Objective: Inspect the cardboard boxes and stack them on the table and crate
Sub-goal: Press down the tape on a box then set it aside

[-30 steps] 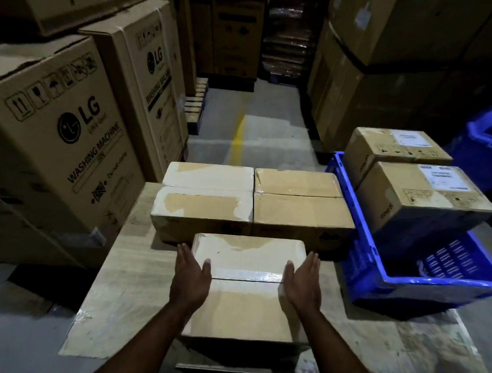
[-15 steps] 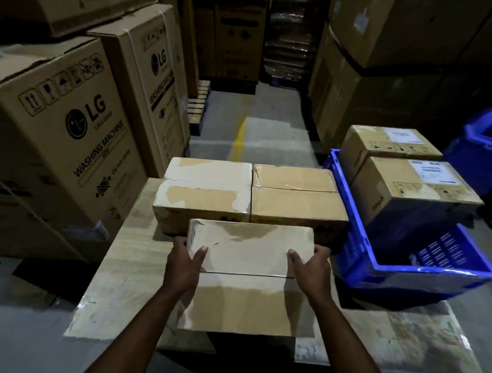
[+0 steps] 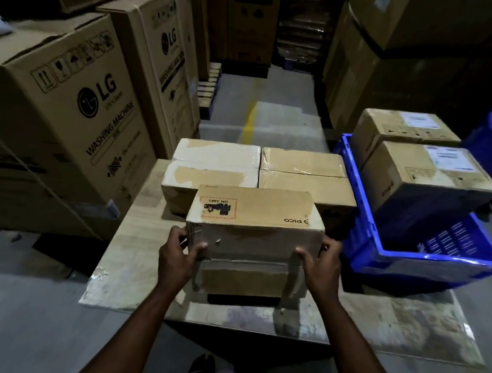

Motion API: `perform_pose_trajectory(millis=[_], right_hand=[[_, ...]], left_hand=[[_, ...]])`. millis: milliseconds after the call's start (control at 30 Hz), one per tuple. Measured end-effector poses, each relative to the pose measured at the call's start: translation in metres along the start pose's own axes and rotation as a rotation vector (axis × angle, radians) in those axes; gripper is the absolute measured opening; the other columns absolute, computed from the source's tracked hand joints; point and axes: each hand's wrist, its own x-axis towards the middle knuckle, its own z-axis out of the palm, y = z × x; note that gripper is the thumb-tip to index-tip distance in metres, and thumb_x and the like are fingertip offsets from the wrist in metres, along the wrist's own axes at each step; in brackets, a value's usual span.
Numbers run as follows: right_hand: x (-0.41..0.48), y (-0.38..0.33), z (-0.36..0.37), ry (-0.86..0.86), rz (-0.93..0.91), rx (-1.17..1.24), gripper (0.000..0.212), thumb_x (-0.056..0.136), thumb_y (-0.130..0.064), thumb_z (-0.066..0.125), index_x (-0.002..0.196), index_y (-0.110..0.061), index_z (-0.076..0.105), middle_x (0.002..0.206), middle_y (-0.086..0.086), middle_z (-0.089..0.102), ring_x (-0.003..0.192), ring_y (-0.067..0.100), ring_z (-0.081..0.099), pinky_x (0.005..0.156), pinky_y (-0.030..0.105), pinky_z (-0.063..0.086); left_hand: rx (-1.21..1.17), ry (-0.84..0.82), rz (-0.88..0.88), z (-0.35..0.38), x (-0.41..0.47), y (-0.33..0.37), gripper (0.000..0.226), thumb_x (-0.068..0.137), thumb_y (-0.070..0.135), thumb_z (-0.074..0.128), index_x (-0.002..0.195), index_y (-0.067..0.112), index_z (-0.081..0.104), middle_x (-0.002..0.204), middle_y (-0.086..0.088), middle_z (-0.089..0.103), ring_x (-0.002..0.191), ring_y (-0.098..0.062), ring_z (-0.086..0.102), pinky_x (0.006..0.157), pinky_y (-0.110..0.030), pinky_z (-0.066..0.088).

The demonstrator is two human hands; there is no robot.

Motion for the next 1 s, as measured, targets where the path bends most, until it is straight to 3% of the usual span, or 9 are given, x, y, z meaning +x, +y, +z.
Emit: perform_pose_trajectory(millis=[167,267,467,533,600,667,767,900,1000], right_hand=[[-0.016,0.019,0.001,0.068,0.008,-0.003,0.052,0.073,-0.011,0.086,0.104,-0.016,0.045,0.113,0.007,0.062,0.096,0.021,0.060,0.077,0.031,0.048],[-0.022,0.031,0.004,0.038,0.030,-0.024,0.050,0.075,-0.003,0.081,0.114,-0.011,0.051,0.112,0.004,0.061,0.099,0.021,0.061,0.078,0.028,0.046],[-0.022,0.037,0.009,-0.017,0.023,-0.058,0.053,0.073,-0.008,0.085,0.113,-0.015,0.051,0.106,0.000,0.062,0.104,0.026,0.064,0.079,0.030,0.049],[-0.023,0.029,0.007,-0.040,-0.041,-0.052,0.069,0.070,-0.016,0.089,0.125,-0.011,0.048,0.121,0.004,0.058,0.115,0.023,0.059,0.091,0.032,0.049],[-0.025,0.020,0.008,-0.048,-0.179,-0.129,0.088,0.072,-0.030,0.087,0.142,-0.007,0.038,0.144,0.009,0.044,0.134,0.020,0.043,0.109,0.031,0.039],[-0.024,0.007,0.013,-0.013,-0.385,-0.269,0.082,0.086,-0.043,0.072,0.147,-0.003,0.034,0.156,0.012,0.032,0.146,0.021,0.027,0.118,0.032,0.027],[-0.011,-0.018,0.031,-0.099,-0.560,-0.424,0.062,0.099,-0.045,0.040,0.146,-0.005,0.042,0.159,0.009,0.031,0.150,0.023,0.020,0.121,0.040,0.022],[0.001,-0.035,0.063,-0.371,-0.573,-0.775,0.075,0.095,-0.049,0.010,0.154,-0.005,0.025,0.164,0.012,0.013,0.153,0.023,0.006,0.124,0.038,0.001],[-0.003,-0.030,0.069,-0.337,-0.569,-0.871,0.071,0.097,-0.044,0.014,0.154,-0.004,0.027,0.163,0.014,0.020,0.152,0.025,0.013,0.123,0.044,0.009]], left_hand=[[-0.014,0.019,-0.022,-0.001,-0.010,-0.014,0.038,0.075,0.016,0.085,0.091,0.017,0.050,0.088,0.004,0.068,0.086,-0.015,0.068,0.072,-0.034,0.059],[0.033,-0.008,-0.033,-0.002,-0.012,-0.020,0.033,0.076,0.006,0.081,0.089,0.015,0.052,0.085,0.004,0.067,0.083,-0.014,0.067,0.071,-0.028,0.056],[0.051,-0.066,-0.095,-0.003,-0.010,-0.035,0.037,0.079,0.012,0.080,0.094,0.019,0.048,0.095,0.000,0.068,0.093,-0.021,0.069,0.074,-0.040,0.059],[-0.026,-0.083,-0.085,-0.004,-0.009,-0.026,0.056,0.076,0.012,0.083,0.114,0.022,0.044,0.116,0.001,0.062,0.109,-0.021,0.064,0.084,-0.035,0.056],[-0.018,-0.092,-0.021,-0.005,-0.007,-0.014,0.094,0.070,0.022,0.088,0.142,0.023,0.028,0.144,-0.002,0.046,0.130,-0.018,0.048,0.099,-0.033,0.046],[0.213,-0.081,0.191,-0.006,-0.002,-0.002,0.107,0.074,0.046,0.082,0.154,0.017,0.016,0.161,-0.007,0.021,0.147,-0.020,0.024,0.116,-0.038,0.028],[0.512,-0.145,0.563,0.000,0.008,0.019,0.077,0.094,0.054,0.047,0.154,0.012,0.024,0.165,-0.008,0.010,0.152,-0.019,0.005,0.123,-0.045,0.009],[0.648,-0.275,0.517,0.024,0.012,0.029,0.065,0.100,0.045,0.025,0.156,0.013,0.018,0.164,-0.006,0.011,0.152,-0.019,0.008,0.123,-0.040,0.008],[0.732,-0.262,0.505,0.031,0.006,0.026,0.062,0.098,0.038,0.026,0.152,0.008,0.031,0.159,-0.010,0.028,0.148,-0.023,0.024,0.120,-0.043,0.020]])
